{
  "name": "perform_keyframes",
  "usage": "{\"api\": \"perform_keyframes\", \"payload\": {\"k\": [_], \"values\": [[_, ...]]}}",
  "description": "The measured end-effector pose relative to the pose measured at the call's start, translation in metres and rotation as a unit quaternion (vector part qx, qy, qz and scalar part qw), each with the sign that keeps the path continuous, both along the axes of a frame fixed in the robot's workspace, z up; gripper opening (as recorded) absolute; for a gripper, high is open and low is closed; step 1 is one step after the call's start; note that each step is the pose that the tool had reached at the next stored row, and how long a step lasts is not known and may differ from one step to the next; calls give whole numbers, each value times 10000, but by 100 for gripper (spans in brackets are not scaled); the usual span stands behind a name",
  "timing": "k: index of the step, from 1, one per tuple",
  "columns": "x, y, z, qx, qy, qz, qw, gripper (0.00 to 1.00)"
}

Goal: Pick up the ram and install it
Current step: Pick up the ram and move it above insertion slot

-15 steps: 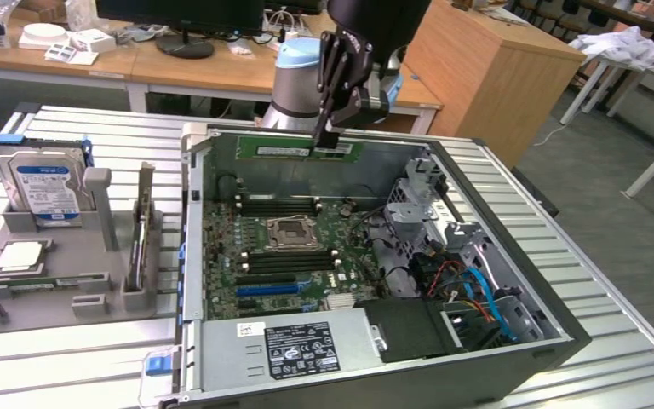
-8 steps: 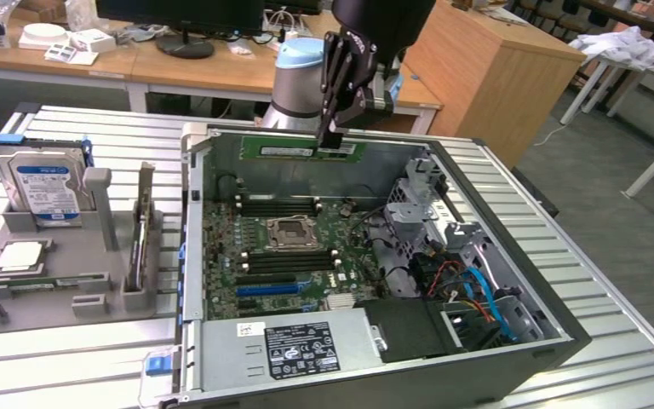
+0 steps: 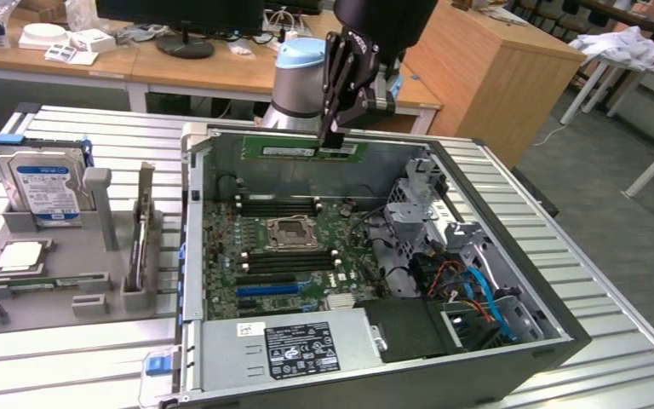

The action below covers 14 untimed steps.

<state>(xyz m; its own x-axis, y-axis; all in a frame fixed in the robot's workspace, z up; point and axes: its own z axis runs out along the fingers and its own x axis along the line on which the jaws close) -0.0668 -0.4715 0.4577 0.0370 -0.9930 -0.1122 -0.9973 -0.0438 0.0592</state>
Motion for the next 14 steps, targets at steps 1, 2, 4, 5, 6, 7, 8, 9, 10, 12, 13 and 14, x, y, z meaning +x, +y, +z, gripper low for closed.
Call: {"api": "perform_keyframes", "payload": {"k": [1,2,4,5,6,7,8,9,10,12,13,14], "values": [[1,5,0,0,0,1,10000,12],[0,13,-1,0,-1,0,10000,12],[-1,34,-2,-1,-1,0,10000,12],[-1,46,-3,0,-2,0,10000,12],[-1,57,-4,0,-2,-1,10000,12],[-1,69,-5,-1,-4,-1,10000,12],[-1,81,-6,-1,-4,-1,10000,12],[-1,93,-7,-1,-5,-2,10000,12],[-1,105,-8,-1,-6,-2,10000,12],[-1,128,-10,0,-8,-3,10000,12],[-1,140,-11,0,-8,-4,10000,12],[-1,152,-12,0,-9,-4,10000,12]]}}
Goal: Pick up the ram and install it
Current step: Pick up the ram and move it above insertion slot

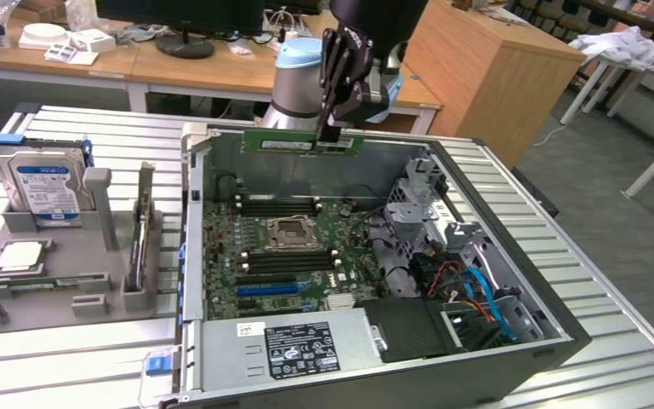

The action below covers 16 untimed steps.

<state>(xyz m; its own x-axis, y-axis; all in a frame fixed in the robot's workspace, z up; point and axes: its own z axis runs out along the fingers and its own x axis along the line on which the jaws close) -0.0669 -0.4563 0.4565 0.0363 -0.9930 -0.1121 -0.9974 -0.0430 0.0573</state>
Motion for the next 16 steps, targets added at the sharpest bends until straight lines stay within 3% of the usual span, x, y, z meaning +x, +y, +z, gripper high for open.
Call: {"api": "perform_keyframes", "payload": {"k": [16], "values": [[0,145,-11,0,-7,-6,10000,12]]}}
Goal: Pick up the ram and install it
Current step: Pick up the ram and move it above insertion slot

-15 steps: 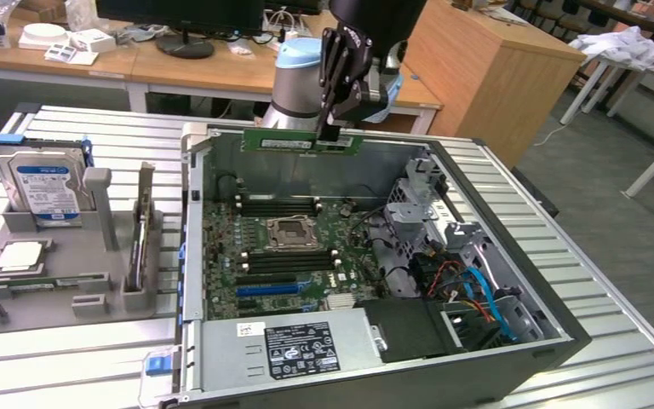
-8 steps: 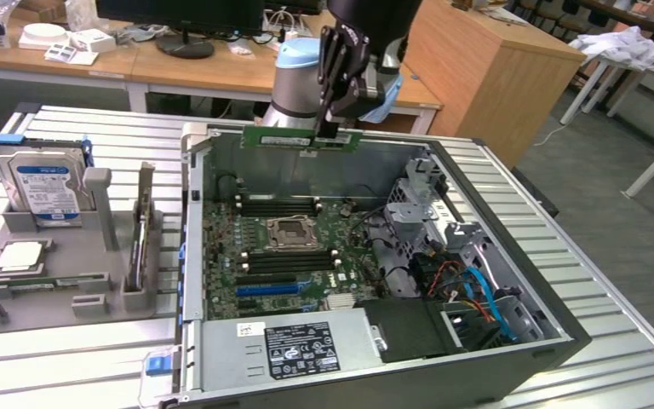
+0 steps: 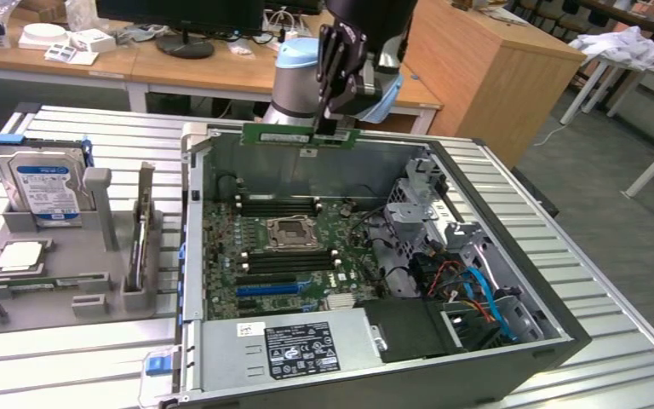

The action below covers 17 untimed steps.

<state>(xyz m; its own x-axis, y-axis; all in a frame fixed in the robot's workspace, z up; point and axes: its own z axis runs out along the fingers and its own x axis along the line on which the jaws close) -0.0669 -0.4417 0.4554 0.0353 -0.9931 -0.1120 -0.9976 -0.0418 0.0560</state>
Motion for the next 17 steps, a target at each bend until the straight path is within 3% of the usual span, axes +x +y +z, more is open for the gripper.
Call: {"api": "perform_keyframes", "payload": {"k": [6,17], "values": [[0,55,-4,0,-3,-3,10000,12],[19,55,-4,0,-3,-3,10000,12]]}}
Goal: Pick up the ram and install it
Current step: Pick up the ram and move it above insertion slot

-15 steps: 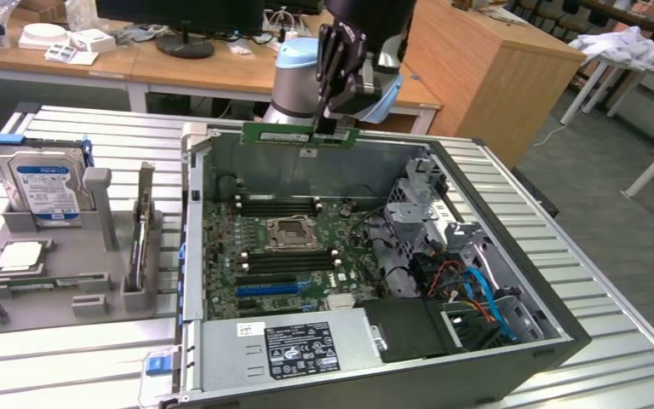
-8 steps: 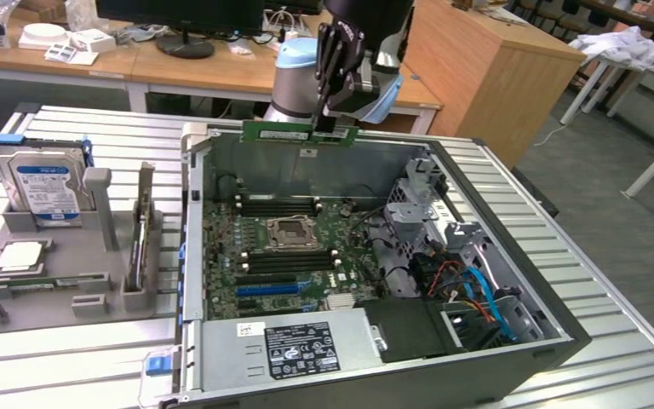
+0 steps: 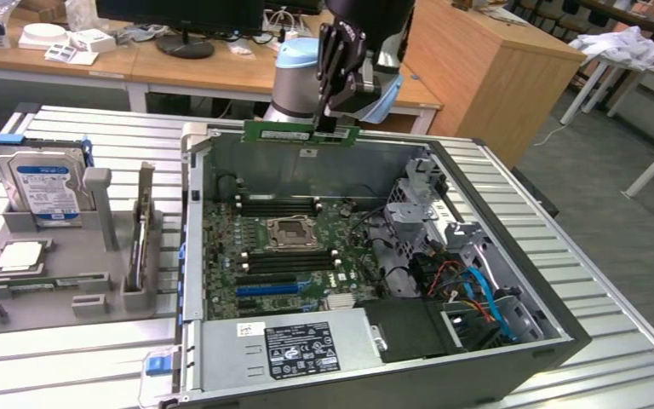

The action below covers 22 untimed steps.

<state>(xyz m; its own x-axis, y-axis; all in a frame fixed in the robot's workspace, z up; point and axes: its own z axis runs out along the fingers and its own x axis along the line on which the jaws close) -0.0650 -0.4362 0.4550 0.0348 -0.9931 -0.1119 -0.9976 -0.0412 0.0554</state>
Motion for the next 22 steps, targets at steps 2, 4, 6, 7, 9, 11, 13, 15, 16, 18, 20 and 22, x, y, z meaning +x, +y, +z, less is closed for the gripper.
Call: {"api": "perform_keyframes", "payload": {"k": [2,4,6,7,9,11,13,15,16,18,20,22], "values": [[20,-2,0,0,0,0,10000,12],[44,-5,-1,1,0,0,10000,12],[67,-8,-1,1,0,0,10000,12],[79,-9,0,0,0,0,10000,12],[102,-11,0,0,1,0,10000,12],[124,-12,1,-1,1,0,10000,12],[147,-13,0,0,1,0,10000,12],[163,-13,0,-1,1,0,10000,12],[165,-13,0,-1,1,0,10000,12],[165,-13,0,0,0,0,10000,12],[165,-13,0,0,0,0,10000,12],[165,-12,-5,2,0,0,10000,12]]}}
